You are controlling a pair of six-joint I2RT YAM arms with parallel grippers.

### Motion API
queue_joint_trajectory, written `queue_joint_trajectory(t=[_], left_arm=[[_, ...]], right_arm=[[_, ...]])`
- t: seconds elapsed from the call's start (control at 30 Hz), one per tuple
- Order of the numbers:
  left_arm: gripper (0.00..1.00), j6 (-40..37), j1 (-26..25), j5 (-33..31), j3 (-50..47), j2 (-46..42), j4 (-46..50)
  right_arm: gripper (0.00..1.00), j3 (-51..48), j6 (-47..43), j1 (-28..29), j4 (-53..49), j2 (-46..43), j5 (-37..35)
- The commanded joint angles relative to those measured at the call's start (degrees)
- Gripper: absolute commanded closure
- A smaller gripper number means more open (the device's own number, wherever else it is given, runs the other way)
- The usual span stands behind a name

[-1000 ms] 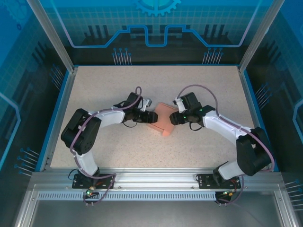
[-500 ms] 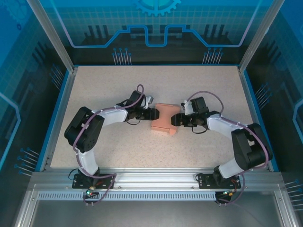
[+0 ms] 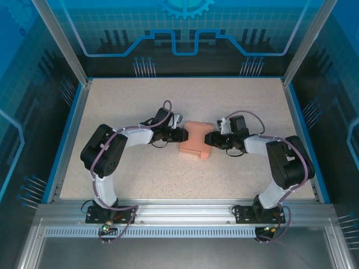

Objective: Fold the paper box

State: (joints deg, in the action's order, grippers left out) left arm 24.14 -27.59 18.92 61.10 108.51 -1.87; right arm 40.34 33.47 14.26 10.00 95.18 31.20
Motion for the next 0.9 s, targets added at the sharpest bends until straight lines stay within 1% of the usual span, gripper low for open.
queue_joint_trajectory(t=[0.0, 0.1, 0.27, 0.47, 0.57, 0.87], left_arm=[[0.64, 0.4, 0.9, -0.4, 0.2, 1.5, 0.9], [0.68, 0.5, 1.8, 0.0, -0.6, 1.2, 0.6], [0.71, 0.2, 2.6, 0.6, -1.4, 1.7, 0.9], [0.72, 0.7, 4.0, 2.3, -3.0, 1.7, 0.3], [0.71, 1.0, 4.7, 3.3, -3.4, 1.4, 0.0], [0.67, 1.0, 5.1, 4.8, -3.2, 1.6, -0.2]], right_arm=[[0.68, -1.4, 2.0, -0.6, 4.1, 0.5, 3.2], [0.8, -2.6, 3.5, -0.7, 6.8, -0.7, 3.8], [0.86, -3.9, 7.5, 0.5, 11.7, -2.7, 4.8], [0.89, -3.8, 11.2, 2.8, 14.9, -4.5, 4.4], [0.89, -2.8, 12.2, 4.1, 14.8, -5.7, 3.8], [0.88, 1.5, 11.3, 8.2, 8.0, -8.9, -1.1]])
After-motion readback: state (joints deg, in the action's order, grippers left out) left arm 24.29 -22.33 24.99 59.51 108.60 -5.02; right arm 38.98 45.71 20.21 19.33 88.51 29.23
